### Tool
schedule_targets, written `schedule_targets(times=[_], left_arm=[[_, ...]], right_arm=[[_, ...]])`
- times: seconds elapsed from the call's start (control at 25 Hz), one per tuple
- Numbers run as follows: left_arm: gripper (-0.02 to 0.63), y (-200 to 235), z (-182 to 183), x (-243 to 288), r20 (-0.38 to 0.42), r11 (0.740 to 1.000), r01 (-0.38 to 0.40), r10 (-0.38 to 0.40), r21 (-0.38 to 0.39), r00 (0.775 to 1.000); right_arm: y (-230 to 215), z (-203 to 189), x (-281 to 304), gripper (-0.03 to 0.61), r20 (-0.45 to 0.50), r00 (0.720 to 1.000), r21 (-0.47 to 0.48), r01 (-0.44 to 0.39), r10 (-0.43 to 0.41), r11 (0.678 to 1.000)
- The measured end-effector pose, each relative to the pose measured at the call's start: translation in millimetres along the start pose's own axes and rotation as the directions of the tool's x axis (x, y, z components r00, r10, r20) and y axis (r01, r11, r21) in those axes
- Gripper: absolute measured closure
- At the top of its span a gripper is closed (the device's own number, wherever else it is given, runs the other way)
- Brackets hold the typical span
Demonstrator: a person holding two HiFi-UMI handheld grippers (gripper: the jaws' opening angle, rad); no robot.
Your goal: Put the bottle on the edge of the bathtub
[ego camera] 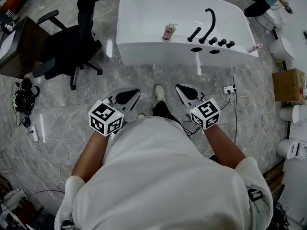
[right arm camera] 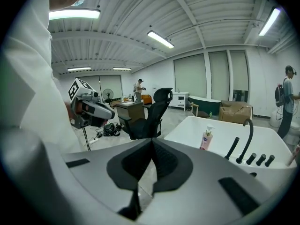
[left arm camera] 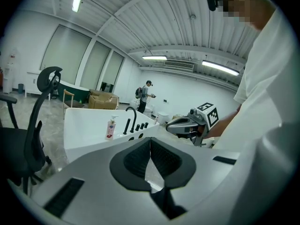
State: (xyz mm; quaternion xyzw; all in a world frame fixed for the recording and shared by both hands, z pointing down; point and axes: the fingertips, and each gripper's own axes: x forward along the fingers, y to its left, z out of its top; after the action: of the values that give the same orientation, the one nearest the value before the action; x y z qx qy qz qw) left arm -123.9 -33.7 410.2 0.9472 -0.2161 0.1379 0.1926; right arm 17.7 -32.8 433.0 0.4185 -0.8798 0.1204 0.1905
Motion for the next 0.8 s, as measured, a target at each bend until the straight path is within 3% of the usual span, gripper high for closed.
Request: schedule_targets(times=[0.8], left_arm=[[0.595, 0.9, -9.9, 0.3, -0.008, 1.000, 0.002, -0.002, -0.022, 1.000]], right_arm=[[3.9, -7.1, -0.4, 0.571, -0.025, 1.000, -0.009, -0.004, 0.004, 1.000]])
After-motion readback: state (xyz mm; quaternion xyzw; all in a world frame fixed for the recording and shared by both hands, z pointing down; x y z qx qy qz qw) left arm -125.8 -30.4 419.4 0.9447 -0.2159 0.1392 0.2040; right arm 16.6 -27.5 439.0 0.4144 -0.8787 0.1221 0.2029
